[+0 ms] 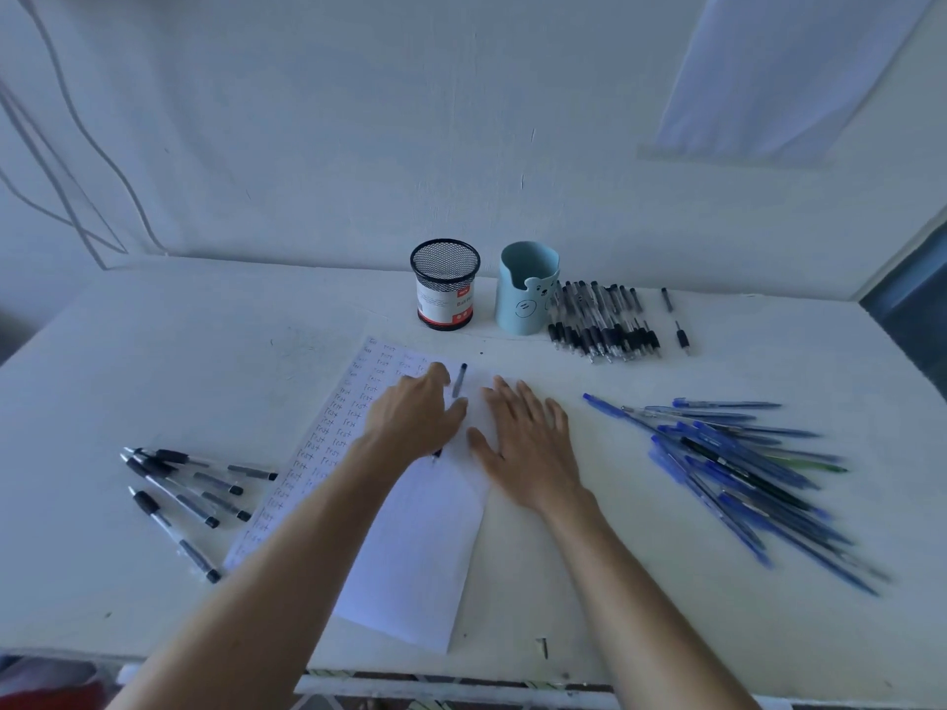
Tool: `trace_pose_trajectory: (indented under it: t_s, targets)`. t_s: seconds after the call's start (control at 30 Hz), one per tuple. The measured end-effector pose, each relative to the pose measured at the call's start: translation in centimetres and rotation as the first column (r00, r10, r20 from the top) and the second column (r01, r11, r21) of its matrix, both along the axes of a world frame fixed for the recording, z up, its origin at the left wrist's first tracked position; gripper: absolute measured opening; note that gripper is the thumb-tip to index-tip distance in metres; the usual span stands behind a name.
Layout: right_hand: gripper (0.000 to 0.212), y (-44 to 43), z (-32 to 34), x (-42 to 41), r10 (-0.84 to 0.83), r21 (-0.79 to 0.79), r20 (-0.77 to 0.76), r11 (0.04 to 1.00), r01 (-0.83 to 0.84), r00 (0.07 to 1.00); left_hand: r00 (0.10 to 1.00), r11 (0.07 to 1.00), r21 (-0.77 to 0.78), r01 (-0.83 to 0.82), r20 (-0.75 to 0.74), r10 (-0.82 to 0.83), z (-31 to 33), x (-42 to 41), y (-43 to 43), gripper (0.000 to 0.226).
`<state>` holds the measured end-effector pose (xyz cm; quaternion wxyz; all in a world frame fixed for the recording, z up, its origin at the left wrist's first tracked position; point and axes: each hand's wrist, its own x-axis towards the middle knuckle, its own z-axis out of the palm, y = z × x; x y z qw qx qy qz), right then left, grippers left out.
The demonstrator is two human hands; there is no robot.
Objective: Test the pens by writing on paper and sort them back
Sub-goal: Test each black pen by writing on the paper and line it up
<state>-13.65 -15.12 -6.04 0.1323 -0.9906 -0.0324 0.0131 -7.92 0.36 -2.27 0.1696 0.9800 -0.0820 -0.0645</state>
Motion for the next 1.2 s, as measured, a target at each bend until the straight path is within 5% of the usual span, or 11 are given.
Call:
trace_pose_trajectory:
  t_s: [0.2,0.33,0.63,0.97,1.2]
  targets:
    - [0.056,-0.2,0.2,0.4,-0.035,0.085,0.018,0.996,0.034,0.999,0.98,0.979,-0.167,-0.113,0.144,0.137,-0.7,1.4,1.4,0.03]
    - [0.062,1.3,0.5,1.1,-0.225,0.256,0.145,0.949,0.183,0.964,0.965,0.994,-0.054,-0.093,0.242,0.104,-2.5,2.1,2.8,0.04]
    - [0.014,2.2,2.2,2.2,-0.368,0.201,0.051,0.914,0.351,0.929,0.964,0.997,-0.015,-0.081,0.252,0.082,-3.4,2.2,2.9,0.039]
    - [0.008,-6.0,4.8,4.7,-0.675,0.549,0.188,0.674,0.494,0.713,0.972,0.999,-0.008,-0.043,0.231,0.044,-3.7,3.5,1.4,0.044]
    - [0.017,-10.9,5.4,10.0,-0.727,0.412,0.214,0.672,0.615,0.652,0.971,0.999,0.006,-0.044,0.237,0.041,-3.6,4.2,0.7,0.049]
